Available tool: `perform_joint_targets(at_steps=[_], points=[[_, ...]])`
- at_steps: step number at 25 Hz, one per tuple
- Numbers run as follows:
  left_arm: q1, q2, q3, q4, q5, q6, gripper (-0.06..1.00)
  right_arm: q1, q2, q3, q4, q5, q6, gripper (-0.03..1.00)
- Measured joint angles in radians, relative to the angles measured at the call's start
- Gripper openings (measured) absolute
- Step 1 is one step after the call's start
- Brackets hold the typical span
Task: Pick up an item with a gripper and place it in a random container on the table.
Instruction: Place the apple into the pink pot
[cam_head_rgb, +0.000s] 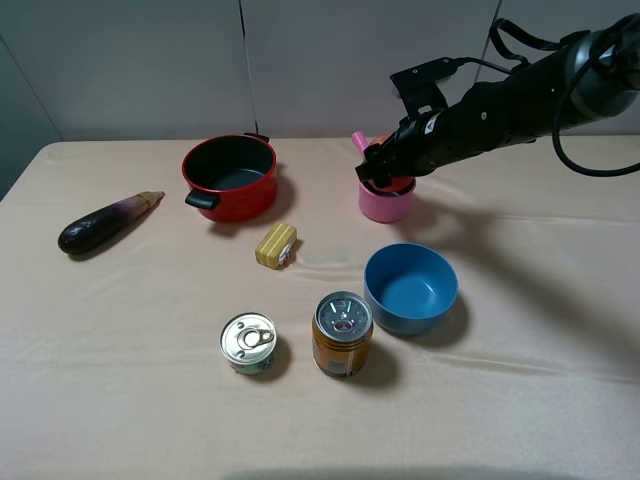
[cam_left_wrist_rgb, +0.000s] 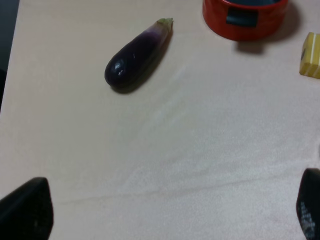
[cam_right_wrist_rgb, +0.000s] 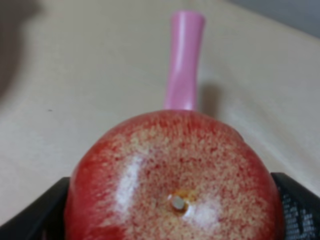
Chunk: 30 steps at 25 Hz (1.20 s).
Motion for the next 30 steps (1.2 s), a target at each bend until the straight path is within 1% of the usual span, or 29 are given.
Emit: perform_joint_targets(at_steps=[4, 20, 22, 23, 25, 30], points=[[0.0, 0.0, 0.0, 0.0, 0.0, 0.0, 0.99, 0.0, 0.0, 0.0, 0.0, 0.0, 0.026, 0.55], [0.0, 0.0, 0.0, 0.0, 0.0, 0.0, 0.99, 0.0, 0.0, 0.0, -0.001, 0.0, 0.026, 0.55], [0.0, 0.0, 0.0, 0.0, 0.0, 0.0, 0.99, 0.0, 0.0, 0.0, -0.002, 0.0, 0.026, 0.57], [0.0, 0.0, 0.0, 0.0, 0.0, 0.0, 0.99, 0.0, 0.0, 0.0, -0.003, -0.001, 0.026, 0.63], [0.0, 0.0, 0.0, 0.0, 0.0, 0.0, 0.99, 0.0, 0.0, 0.0, -0.003, -0.001, 0.026, 0.67], [0.0, 0.0, 0.0, 0.0, 0.0, 0.0, 0.99, 0.0, 0.0, 0.0, -0.004, -0.001, 0.026, 0.69]])
